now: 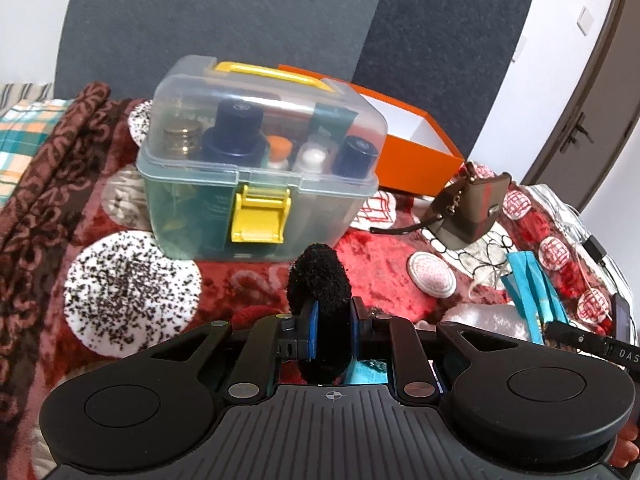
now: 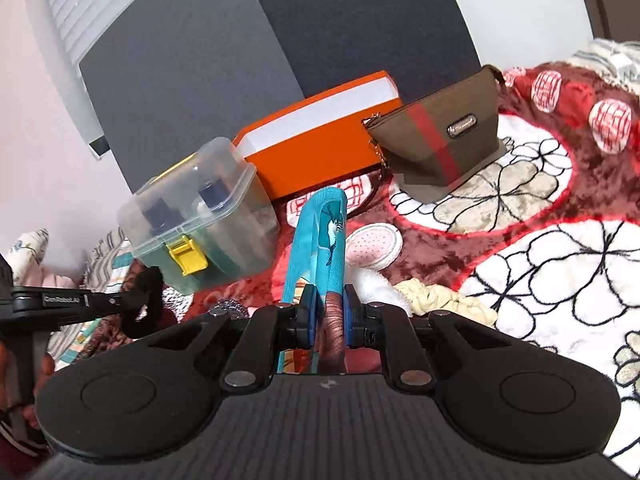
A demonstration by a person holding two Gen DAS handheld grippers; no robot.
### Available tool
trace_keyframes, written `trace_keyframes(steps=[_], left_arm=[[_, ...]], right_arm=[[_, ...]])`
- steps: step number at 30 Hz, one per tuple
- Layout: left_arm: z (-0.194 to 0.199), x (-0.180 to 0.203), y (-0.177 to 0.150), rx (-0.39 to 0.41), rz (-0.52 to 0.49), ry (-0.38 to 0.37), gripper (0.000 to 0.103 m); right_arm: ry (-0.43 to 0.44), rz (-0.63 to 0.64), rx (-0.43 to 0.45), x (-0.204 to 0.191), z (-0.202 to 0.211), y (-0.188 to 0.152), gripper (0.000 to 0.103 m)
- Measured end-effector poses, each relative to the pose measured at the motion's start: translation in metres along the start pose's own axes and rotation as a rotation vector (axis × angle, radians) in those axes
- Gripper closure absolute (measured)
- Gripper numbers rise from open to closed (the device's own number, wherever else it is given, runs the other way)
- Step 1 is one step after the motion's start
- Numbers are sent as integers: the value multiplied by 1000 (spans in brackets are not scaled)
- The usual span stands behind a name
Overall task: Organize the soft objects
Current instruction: 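Carry the scrunchie and teal packet over to the orange box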
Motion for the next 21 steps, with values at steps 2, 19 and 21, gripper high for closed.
trace_keyframes(steps=[2, 19, 21], left_arm=[[1, -2, 1, 6, -4, 12, 23], [5, -46, 22, 41, 13, 117, 23], [6, -59, 28, 50, 25, 140, 23]], right_arm=[[-3, 1, 9, -1, 2, 3, 86], [-73, 51, 57, 22, -3, 52, 89], [-106, 47, 65, 32, -4, 59, 89]])
Point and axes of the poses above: each gripper's, at about its wrist camera, not at the fingertips, and z roughly against the way its jaws point, x to its right, y to its top, the point moved 4 cm from there along -z, roughly the way its jaws point, and after that the axes turned 13 degrees about y, right-handed, at the moved point
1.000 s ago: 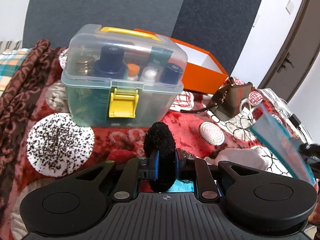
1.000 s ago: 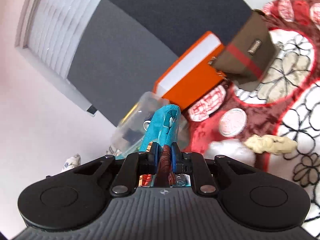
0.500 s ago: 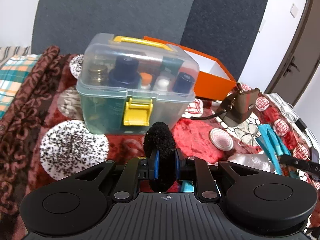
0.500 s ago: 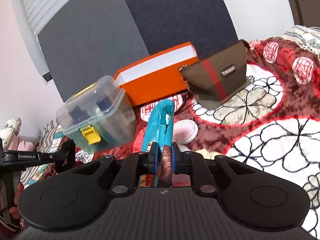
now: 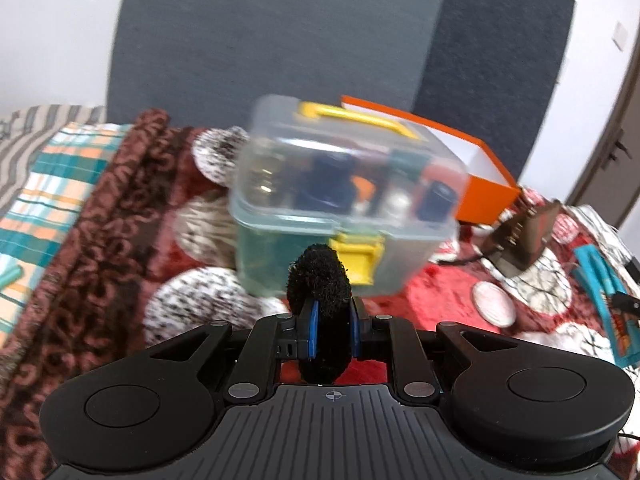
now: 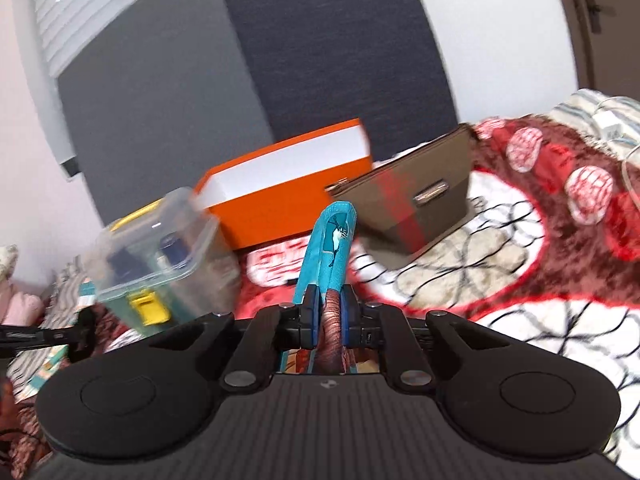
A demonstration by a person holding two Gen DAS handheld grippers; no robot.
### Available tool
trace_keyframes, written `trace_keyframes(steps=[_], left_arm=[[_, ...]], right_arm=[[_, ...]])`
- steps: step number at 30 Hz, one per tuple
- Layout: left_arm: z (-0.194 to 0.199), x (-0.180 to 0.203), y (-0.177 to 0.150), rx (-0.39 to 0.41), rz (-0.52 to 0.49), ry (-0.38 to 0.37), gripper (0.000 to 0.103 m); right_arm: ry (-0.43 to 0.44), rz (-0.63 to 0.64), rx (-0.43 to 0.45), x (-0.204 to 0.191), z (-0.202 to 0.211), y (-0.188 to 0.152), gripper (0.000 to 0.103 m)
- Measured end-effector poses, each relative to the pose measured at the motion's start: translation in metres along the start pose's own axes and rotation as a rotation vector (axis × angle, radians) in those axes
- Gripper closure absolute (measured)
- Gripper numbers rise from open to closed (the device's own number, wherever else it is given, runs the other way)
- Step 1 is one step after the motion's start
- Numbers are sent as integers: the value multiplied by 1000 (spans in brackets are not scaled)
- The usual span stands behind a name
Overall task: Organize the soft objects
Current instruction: 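Carry the scrunchie and teal packet over to the orange box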
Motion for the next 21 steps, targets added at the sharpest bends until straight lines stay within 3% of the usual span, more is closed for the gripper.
trace_keyframes(steps=[6, 12, 17, 21], left_arm=[[-9, -38, 28, 16, 49, 84, 23], [-28, -69, 78, 30, 66, 188, 23], [-47, -74, 133, 52, 39, 246, 23], [-67, -56, 178, 73, -22, 264, 23]], right_arm=[[-133, -33, 11, 44, -12, 25, 91], [-271, -37, 30, 92, -28, 57, 91], [-369, -16, 65, 123, -43, 100, 91], [-388, 32, 108, 128, -58, 140, 91]])
Point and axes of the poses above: each gripper's, at about its wrist camera, not at the fingertips, and z roughly against the way its jaws point, x to its right, y to its top, the point moved 4 cm from there along -z, roughly the way its jaws point, and after that the axes turned 13 degrees about y, right-handed, at the moved point
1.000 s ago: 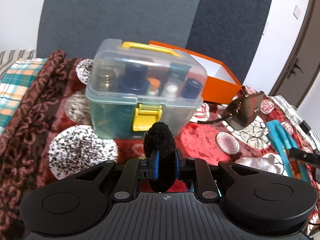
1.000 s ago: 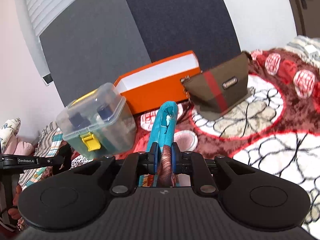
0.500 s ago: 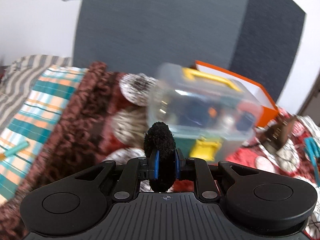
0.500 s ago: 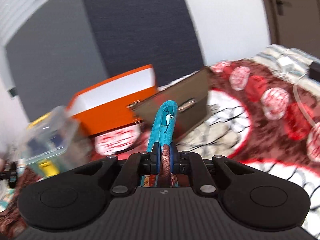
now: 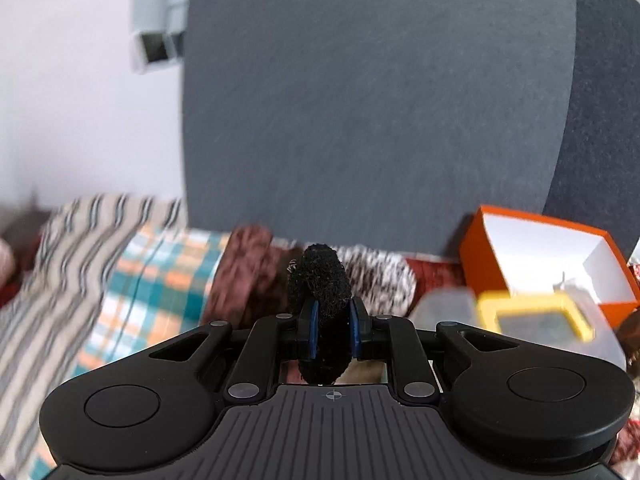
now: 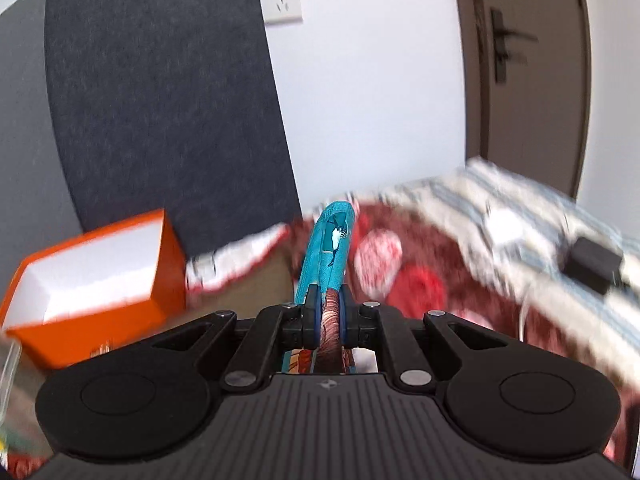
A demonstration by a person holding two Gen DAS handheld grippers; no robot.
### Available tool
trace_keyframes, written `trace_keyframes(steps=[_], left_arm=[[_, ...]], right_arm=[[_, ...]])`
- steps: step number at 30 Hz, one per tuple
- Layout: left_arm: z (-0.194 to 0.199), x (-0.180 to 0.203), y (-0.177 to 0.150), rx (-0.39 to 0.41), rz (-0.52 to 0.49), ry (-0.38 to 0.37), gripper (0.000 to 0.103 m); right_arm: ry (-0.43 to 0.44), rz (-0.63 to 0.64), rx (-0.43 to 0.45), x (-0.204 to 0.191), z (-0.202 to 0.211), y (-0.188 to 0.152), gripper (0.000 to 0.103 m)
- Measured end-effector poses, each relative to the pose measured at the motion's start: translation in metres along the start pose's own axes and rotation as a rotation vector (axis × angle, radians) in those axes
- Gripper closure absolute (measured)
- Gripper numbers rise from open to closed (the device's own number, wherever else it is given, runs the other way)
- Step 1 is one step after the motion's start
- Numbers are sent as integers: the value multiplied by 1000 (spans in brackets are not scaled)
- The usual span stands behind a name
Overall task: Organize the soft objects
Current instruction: 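Carry the scrunchie and teal packet over to the orange box, then open both tools to release the items into the orange box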
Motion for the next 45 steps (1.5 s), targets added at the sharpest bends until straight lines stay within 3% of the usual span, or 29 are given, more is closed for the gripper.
trace_keyframes(steps=[5, 10, 16, 20, 23, 27, 28, 29, 31, 39, 45], left_arm=[[-15, 59, 46, 46, -108, -38, 22], [-28, 131, 72, 34, -155, -139, 22], [-43, 199, 74, -25, -180, -203, 22], [-50, 228, 71, -62, -178, -228, 23], [-55, 242, 67, -73, -185, -228, 11], [-62, 249, 63, -91, -166, -233, 0], [-63, 248, 63, -99, -156, -231, 0], [-61, 245, 62, -96, -143, -228, 0], [-54, 241, 62, -61, -136, -239, 0], [-5, 214, 57, 52, -182, -233, 0], [52, 177, 32, 106, -206, -266, 0]], right_arm=[[66, 70, 53, -28, -25, 42, 91], [250, 31, 11, -80, -57, 60, 91], [436, 9, -107, -155, -103, 51, 91], [458, -55, -163, -182, -134, 38, 91], [449, -90, -199, -193, -152, 28, 91], [455, -176, -240, -194, -176, 19, 86], [462, -203, -254, -192, -180, 16, 78], [464, -228, -275, -194, -184, 14, 55], [459, -264, -287, -189, -186, 11, 36], [441, -265, -270, -174, -149, 21, 29], [455, -218, -308, -176, -91, 20, 20]])
Point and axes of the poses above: each gripper's, at about its wrist camera, not at the fingertips, and z roughly against the way its jaws point, x to its right, y to its top, the point moved 4 cm from there along -z, roughly the way its jaws point, and after that the axes turned 13 degrees about y, right-handed, at the moved point
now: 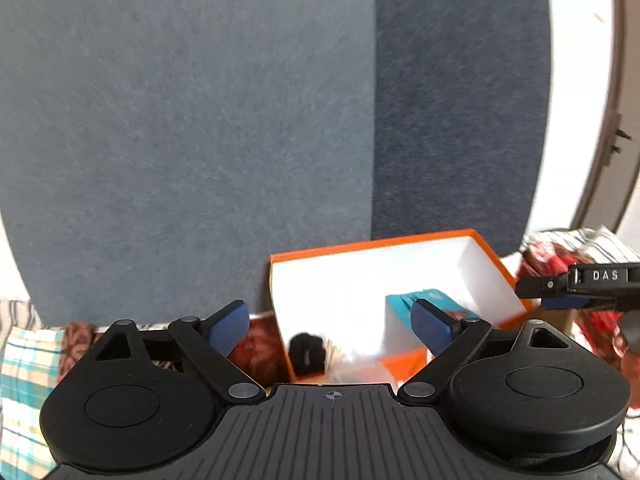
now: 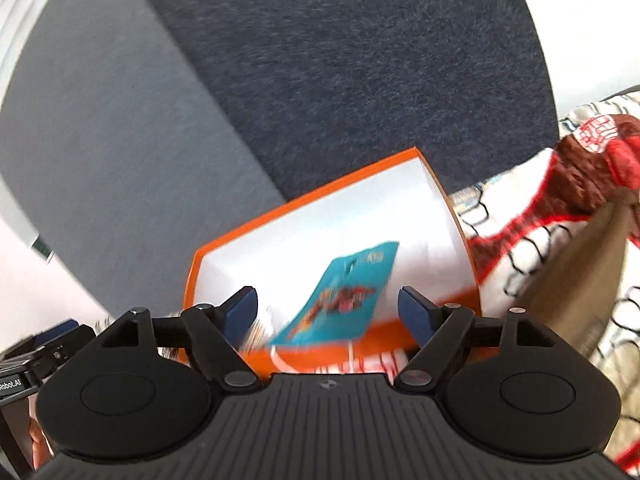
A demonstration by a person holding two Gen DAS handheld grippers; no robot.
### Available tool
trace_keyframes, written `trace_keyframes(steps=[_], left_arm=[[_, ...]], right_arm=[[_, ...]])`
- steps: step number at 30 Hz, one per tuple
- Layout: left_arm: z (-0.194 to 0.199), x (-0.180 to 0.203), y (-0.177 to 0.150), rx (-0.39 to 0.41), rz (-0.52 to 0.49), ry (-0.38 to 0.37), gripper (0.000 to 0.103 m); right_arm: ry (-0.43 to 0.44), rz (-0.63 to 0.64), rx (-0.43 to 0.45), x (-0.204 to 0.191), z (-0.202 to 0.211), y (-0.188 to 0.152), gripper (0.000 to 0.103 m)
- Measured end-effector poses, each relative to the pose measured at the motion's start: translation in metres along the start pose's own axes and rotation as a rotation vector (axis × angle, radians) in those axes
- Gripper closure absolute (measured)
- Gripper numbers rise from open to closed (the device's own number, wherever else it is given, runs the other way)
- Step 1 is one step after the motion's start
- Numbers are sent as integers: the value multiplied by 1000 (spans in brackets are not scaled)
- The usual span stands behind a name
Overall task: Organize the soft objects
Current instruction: 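Open both tools to release the items into the orange box, then grasp the steel wool scrubber with the left tool while the right tool grasps the pink packet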
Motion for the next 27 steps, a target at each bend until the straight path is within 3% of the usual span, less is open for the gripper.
trace_keyframes(steps=[8, 13, 20, 23, 27], left_arm=[[77, -16, -53, 46, -64, -16, 0], [108, -39, -101, 13, -41, -7, 0], [109, -71, -174, -104, 68, 32, 0], [108, -72, -194, -132, 107, -4, 0], [103, -51, -197, -138, 100, -67, 0]], right_arm=[[31, 66, -83, -41, 62, -46, 13], [76, 98, -137, -57, 85, -85, 13], [141, 224, -250, -74, 91, -166, 13], [172, 317, -330, -85, 83, -207, 16], [176, 404, -442, -93, 68, -252, 26]])
Point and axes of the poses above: each gripper's, at about its wrist camera, not at the fingertips, and z roughly against the way its jaws point, x to its right, y to its top, the point moved 4 cm from there along -z, roughly the way its jaws point, and after that the axes turned 13 degrees about y, right-handed, at the moved point
